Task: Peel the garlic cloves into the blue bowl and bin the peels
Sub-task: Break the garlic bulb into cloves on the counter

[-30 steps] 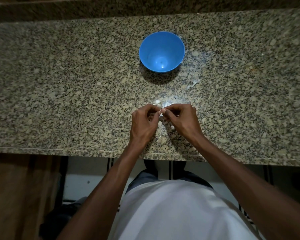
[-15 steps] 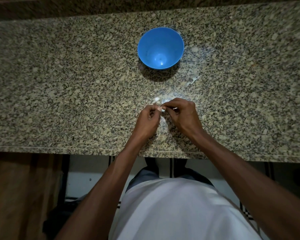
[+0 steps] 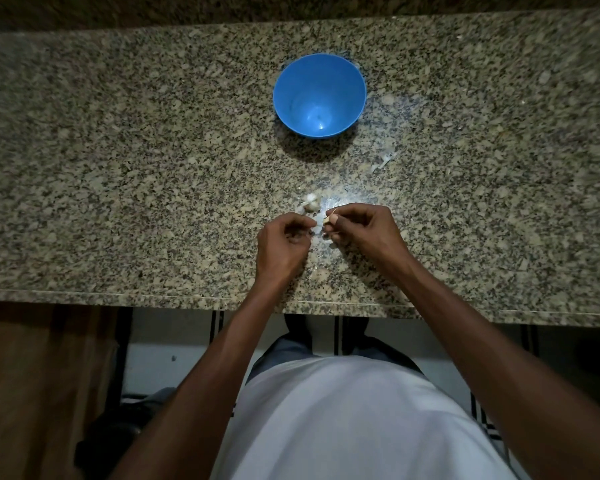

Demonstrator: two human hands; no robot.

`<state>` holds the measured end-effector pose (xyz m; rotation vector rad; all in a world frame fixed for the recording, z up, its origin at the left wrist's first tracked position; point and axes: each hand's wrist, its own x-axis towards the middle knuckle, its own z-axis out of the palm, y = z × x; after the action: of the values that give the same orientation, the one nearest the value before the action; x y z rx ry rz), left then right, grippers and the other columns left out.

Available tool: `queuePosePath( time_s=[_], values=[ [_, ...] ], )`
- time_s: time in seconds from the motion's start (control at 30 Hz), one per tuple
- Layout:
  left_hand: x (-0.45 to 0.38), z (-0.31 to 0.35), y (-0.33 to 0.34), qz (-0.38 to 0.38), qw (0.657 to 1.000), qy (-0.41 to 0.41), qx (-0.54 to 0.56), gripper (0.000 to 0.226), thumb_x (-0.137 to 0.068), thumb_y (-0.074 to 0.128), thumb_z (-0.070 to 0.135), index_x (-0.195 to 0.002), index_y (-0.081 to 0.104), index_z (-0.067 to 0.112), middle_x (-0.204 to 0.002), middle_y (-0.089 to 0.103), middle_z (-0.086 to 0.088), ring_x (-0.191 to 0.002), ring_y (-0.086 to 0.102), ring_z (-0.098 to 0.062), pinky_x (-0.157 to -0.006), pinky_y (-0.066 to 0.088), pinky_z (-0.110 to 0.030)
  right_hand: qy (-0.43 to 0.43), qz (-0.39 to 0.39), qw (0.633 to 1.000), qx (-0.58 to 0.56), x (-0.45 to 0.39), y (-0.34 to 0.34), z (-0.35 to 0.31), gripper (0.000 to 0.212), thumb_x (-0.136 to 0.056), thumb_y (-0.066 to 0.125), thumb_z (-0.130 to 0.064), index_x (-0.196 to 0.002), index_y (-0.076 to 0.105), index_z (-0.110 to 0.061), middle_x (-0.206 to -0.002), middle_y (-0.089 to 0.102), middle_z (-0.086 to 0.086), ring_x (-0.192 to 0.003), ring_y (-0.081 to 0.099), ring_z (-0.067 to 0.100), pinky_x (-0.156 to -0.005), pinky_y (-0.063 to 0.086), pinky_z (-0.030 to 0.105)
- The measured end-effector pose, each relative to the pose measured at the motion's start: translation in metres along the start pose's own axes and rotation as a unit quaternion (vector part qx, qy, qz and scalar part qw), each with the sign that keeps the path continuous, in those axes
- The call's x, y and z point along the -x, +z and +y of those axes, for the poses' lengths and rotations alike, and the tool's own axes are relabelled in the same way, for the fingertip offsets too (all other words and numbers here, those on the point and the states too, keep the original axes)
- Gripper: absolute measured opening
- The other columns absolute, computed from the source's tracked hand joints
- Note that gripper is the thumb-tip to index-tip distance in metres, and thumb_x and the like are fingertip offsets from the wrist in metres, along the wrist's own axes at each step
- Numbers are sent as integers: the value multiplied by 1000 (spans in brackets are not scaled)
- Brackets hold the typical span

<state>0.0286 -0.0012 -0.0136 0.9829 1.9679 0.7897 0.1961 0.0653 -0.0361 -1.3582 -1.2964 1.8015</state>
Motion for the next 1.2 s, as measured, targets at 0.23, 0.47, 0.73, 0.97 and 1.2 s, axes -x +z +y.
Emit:
queuePosePath(
  time_s=[0.23,0.47,0.73,0.97,1.2],
  values=[
    [3,9,-1,-16,991,16,134,26,-91,80,21,-111,78,6,-101,79,-5,-86,78,-14,-76,64,-29,-48,0,996,76,1,4,-4,15,-94,78,-16,-106,81,-9,-97,81,2,-93,78,16,-79,62,28],
    [-3,13,0,20,996,23,88,19,-91,79,17,-107,79,6,-100,78,-3,-88,75,-8,-71,57,-13,-49,4,998,50,2,7,-7,16,-91,81,-21,-103,81,-10,-94,81,2,-89,79,17,-78,64,31],
    [-11,17,10,27,993,-56,104,19,-97,70,14,-112,73,4,-95,77,-11,-83,76,-18,-66,61,-22,-87,67,989,96,0,19,-6,9,-94,77,-15,-100,82,-10,-88,81,-2,-83,78,9,-74,60,21],
    [-16,20,9,-25,960,-154,232,17,-95,71,10,-106,74,-2,-79,75,-7,-62,66,-8,-57,55,-18,-141,94,970,175,2,22,-13,12,-96,73,-11,-105,81,-9,-93,79,-2,-83,75,2,-72,59,16],
    [-32,11,-22,-172,937,-199,228,15,-90,75,7,-103,77,-1,-95,79,-14,-79,71,-16,-73,61,-25,-115,35,976,183,2,10,-11,10,-94,75,-7,-100,81,-11,-97,80,-3,-91,76,7,-83,63,29]
  ],
)
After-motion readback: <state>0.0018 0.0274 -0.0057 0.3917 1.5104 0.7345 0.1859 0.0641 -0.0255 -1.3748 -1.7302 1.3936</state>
